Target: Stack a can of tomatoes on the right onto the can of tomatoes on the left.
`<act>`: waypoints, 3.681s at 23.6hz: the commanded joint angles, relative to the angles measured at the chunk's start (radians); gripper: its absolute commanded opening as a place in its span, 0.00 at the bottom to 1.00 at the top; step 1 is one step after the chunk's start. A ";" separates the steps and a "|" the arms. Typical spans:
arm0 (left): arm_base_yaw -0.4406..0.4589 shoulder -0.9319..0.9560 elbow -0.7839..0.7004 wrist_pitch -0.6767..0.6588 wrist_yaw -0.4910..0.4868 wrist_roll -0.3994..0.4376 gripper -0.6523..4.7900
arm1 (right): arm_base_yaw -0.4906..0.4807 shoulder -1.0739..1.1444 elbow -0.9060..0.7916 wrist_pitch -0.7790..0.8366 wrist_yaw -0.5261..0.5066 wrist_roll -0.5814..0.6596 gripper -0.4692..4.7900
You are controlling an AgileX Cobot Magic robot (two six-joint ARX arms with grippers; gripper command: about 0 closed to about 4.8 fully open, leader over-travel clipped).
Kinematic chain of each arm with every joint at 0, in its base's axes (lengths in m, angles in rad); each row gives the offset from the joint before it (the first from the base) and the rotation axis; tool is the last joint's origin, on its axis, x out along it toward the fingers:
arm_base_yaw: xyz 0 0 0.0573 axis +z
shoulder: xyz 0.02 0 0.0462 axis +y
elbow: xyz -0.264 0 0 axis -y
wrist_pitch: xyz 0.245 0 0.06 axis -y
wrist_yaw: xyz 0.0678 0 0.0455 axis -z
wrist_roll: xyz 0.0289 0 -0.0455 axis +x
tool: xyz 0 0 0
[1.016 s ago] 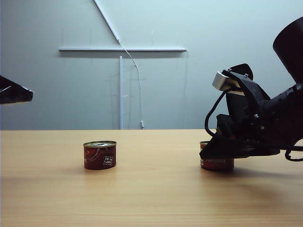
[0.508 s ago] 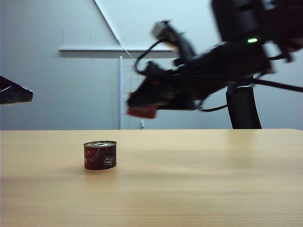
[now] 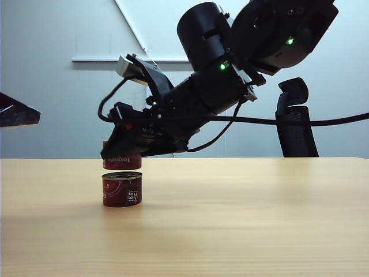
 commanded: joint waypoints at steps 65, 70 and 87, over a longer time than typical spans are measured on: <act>0.699 -0.153 0.004 0.010 -0.001 0.000 0.11 | -0.111 -1.086 -0.319 -0.516 0.589 0.142 0.08; 0.698 -0.153 0.004 0.010 -0.001 0.000 0.11 | -0.111 -1.086 -0.319 -0.516 0.589 0.142 0.08; 0.699 -0.153 0.004 0.010 -0.001 0.000 0.11 | -0.289 -1.273 -0.478 -0.404 0.560 0.109 0.08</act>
